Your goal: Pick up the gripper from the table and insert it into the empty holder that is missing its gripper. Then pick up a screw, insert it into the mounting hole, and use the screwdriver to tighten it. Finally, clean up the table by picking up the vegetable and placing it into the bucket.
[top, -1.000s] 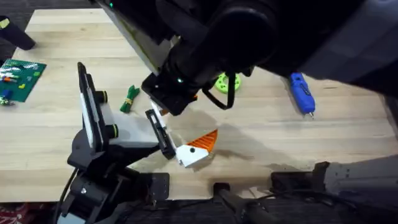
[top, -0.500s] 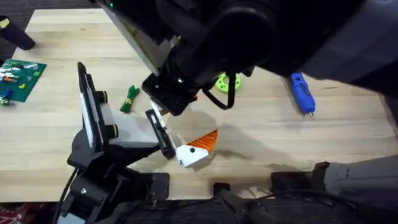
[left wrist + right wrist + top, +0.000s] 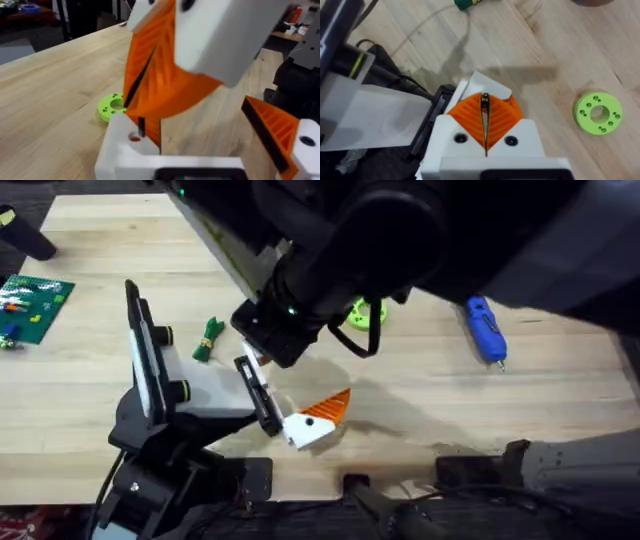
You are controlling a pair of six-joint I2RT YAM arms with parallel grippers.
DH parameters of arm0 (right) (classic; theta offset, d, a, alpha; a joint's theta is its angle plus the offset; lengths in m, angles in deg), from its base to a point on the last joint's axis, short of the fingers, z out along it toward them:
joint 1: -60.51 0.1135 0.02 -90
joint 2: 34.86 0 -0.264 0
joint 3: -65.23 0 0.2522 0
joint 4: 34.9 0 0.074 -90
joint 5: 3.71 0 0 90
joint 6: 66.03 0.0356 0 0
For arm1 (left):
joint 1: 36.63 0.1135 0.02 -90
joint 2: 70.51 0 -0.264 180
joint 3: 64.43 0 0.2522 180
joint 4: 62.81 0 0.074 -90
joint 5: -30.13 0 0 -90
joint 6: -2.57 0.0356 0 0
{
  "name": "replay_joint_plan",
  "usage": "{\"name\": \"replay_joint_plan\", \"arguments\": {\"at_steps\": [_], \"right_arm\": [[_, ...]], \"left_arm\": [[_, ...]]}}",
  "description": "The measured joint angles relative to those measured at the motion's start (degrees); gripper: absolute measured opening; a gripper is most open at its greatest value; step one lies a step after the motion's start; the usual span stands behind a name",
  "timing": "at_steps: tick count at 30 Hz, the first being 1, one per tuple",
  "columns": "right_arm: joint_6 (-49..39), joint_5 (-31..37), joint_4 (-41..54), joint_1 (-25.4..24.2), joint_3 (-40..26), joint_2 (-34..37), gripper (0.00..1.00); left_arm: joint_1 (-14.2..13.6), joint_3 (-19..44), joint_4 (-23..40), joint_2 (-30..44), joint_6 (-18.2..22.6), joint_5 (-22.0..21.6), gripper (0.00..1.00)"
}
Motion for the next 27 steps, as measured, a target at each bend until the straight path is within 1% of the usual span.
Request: {"name": "replay_joint_plan", "arguments": {"at_steps": [27], "right_arm": [[0.7,0.0,-0.7,0.0,0.0,0.0,0.007]], "left_arm": [[0.0,0.0,0.0,0.0,0.0,0.0,0.984]]}}
